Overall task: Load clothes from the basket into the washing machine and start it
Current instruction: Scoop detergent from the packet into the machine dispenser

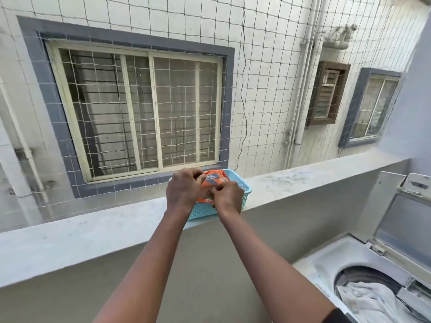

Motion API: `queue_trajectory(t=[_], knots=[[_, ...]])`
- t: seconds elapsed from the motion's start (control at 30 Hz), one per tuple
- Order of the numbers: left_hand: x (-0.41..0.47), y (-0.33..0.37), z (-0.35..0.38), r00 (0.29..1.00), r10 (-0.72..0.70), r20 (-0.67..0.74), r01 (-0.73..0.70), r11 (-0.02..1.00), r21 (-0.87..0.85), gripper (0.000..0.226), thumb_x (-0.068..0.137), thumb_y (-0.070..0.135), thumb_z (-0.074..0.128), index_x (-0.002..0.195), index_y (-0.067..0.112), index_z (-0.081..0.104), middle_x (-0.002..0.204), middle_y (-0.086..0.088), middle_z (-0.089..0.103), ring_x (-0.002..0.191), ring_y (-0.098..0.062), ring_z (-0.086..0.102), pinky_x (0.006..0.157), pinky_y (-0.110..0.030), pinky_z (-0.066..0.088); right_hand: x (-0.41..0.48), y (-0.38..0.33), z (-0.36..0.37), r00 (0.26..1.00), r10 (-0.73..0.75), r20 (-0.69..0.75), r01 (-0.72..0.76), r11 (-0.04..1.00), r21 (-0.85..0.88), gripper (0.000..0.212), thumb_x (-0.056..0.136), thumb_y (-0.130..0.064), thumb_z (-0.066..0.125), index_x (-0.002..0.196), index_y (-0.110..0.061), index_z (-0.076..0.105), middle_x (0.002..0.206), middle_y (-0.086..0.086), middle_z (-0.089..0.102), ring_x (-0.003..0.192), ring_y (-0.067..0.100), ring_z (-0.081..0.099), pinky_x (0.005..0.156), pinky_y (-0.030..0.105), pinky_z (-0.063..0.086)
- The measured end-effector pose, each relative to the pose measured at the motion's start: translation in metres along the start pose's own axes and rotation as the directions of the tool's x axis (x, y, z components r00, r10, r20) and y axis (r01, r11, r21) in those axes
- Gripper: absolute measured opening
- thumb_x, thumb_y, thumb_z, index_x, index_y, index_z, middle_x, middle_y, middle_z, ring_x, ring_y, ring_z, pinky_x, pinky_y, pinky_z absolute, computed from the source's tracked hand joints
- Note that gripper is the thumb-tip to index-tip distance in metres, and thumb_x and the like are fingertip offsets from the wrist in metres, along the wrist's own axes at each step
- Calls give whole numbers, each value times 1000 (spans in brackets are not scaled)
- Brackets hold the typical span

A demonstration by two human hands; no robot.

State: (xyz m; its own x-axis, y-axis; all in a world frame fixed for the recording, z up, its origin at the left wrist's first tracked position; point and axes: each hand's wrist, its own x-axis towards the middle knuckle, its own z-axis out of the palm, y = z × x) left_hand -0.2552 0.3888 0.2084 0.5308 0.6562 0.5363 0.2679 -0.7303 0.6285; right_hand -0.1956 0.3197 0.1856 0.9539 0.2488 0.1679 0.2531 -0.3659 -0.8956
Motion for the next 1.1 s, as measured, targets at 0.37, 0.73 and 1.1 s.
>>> queue_trajectory(t=[0.37,0.73,1.1], knots=[[-31,41,25,928,244,-282,-300,938,-172,34,85,28,48,89,5,73,85,-12,72,79,-28,67,75,-25,44,-19,9,-55,949,-188,-253,217,972,91,16,87,-10,62,94,-5,75,94,15,74,87,30,66,76,31,43],[-93,130,147,988,153,5,-130,857,-499,30,87,25,49,94,5,71,90,-12,72,80,-27,66,76,-36,50,15,106,-155,871,42,-490,-2,997,81,25,85,-8,54,100,-11,74,98,14,74,91,33,67,81,34,49],[-177,205,280,829,133,543,147,885,-442,24,90,17,56,107,9,70,104,-9,73,100,-21,66,86,-24,43,44,257,-275,701,311,-642,-249,950,188,19,79,-8,60,88,-14,75,89,10,75,82,34,70,82,42,55]])
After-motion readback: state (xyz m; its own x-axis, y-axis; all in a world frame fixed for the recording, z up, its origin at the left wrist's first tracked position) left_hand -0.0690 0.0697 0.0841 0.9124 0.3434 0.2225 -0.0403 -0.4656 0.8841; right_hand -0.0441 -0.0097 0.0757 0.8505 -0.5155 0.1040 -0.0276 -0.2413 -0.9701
